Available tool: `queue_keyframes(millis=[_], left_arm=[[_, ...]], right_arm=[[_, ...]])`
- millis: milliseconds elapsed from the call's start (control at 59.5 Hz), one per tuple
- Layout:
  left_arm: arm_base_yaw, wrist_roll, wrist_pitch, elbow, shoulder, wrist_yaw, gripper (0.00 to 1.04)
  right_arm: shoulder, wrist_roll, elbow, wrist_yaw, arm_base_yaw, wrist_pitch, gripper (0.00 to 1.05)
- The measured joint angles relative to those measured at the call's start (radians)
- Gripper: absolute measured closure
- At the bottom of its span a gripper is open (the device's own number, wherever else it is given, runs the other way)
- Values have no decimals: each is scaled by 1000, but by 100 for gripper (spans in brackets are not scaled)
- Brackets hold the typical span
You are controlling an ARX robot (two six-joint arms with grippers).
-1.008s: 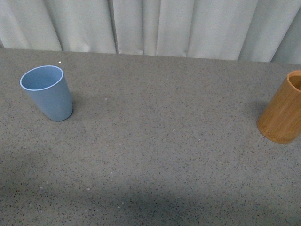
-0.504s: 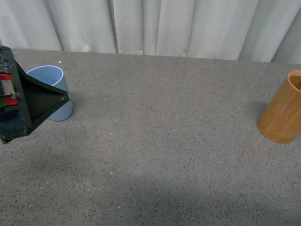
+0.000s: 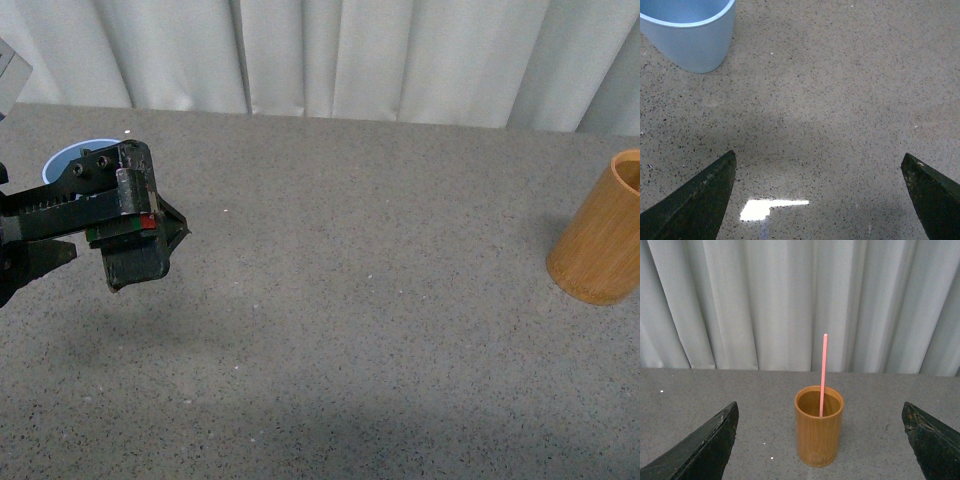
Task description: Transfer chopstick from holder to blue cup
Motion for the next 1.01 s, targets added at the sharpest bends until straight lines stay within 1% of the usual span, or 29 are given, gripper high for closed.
queue_keyframes(millis=[134,369,1008], left_arm=[[0,-13,-10,42,48,-37,7],[10,-66,-31,94,114,-61,7],[130,-158,-36,184,221,-99,7]], right_arm=[[0,0,0,0,0,0,10],[0,0,0,0,0,0,10],[0,0,0,0,0,0,10]])
